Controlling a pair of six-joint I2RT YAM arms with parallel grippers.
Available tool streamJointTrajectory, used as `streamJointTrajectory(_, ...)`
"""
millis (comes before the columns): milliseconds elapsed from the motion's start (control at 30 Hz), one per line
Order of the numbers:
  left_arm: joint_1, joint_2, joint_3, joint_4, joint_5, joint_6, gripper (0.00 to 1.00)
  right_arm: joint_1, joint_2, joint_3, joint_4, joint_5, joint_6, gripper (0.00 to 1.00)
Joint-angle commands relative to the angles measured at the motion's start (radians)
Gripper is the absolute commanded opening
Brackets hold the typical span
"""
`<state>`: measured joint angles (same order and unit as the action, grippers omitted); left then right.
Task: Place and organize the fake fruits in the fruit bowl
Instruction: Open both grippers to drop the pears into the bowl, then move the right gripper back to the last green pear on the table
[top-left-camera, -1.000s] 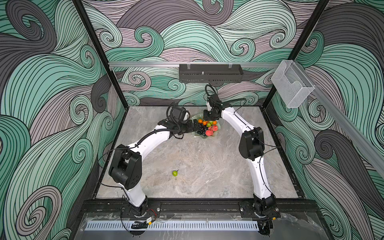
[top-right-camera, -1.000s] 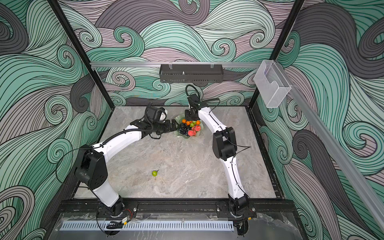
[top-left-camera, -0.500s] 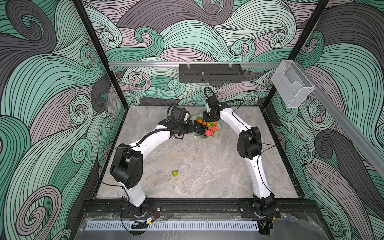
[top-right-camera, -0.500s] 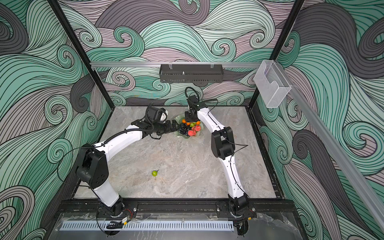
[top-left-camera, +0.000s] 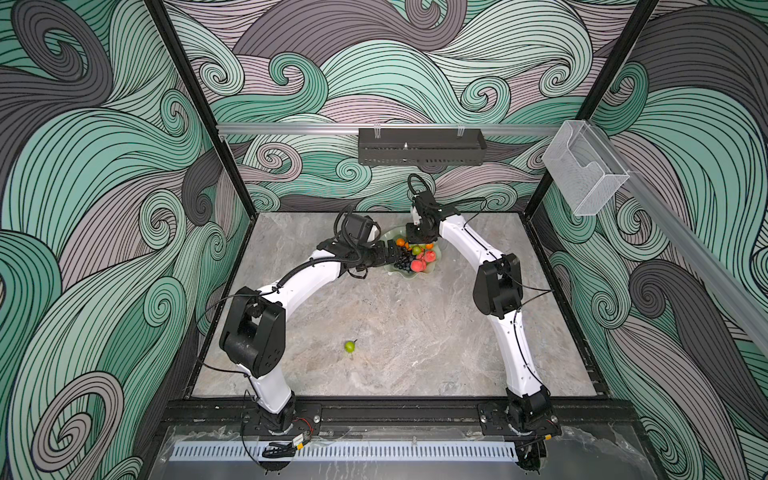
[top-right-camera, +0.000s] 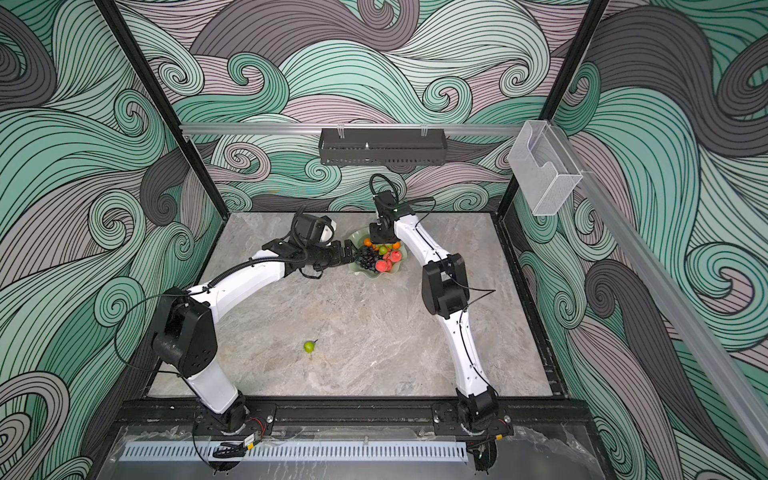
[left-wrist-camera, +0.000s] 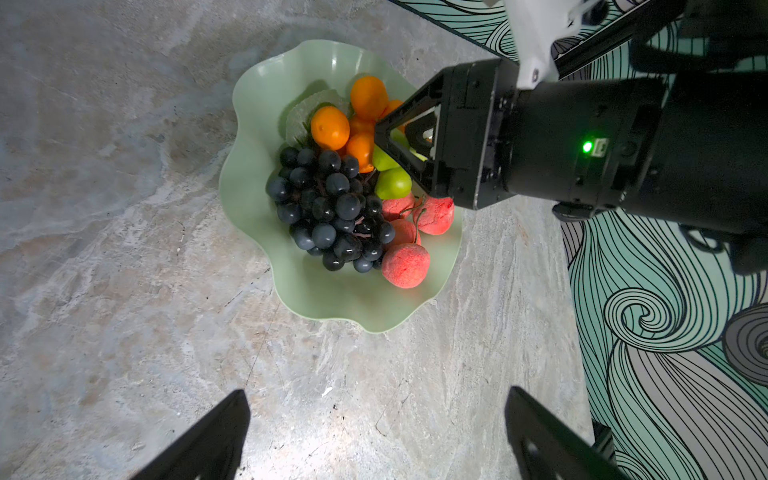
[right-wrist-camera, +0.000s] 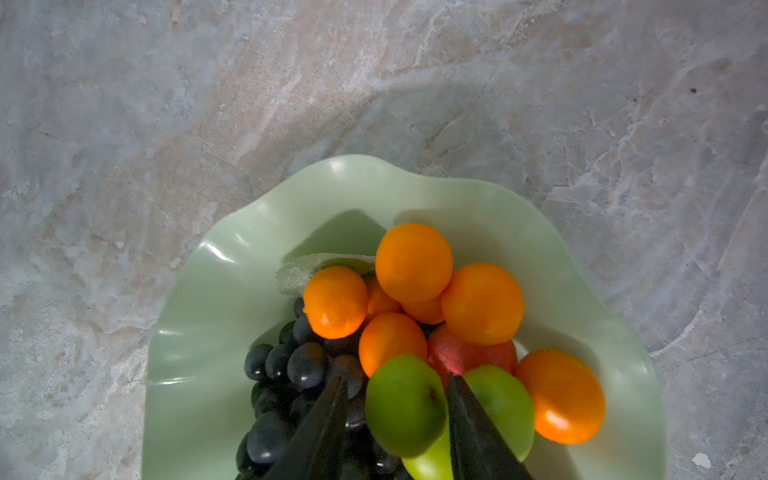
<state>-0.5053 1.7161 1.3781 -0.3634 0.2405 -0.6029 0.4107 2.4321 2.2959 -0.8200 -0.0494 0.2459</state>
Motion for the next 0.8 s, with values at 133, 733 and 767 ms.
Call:
streamJointTrajectory(133,0.006,-0.127,-0.010,-0.049,-0.010,0.020,0.99,0.014,-0.123,-0.006,-0.034,-0.006,0.021,0.43)
streamJointTrajectory(733,0.007,-0.620,-0.371,-0.254,-0.168,-0.058,0.99,0.213,-0.562,-0.659,0.140,0.021,0.209,0.44)
streamJointTrajectory(767,0.007,-0.652,-0.393,-0.270,-0.180,-0.065,0.99,0.231,-0.584,-0.695,0.153,0.023,0.226,0.44)
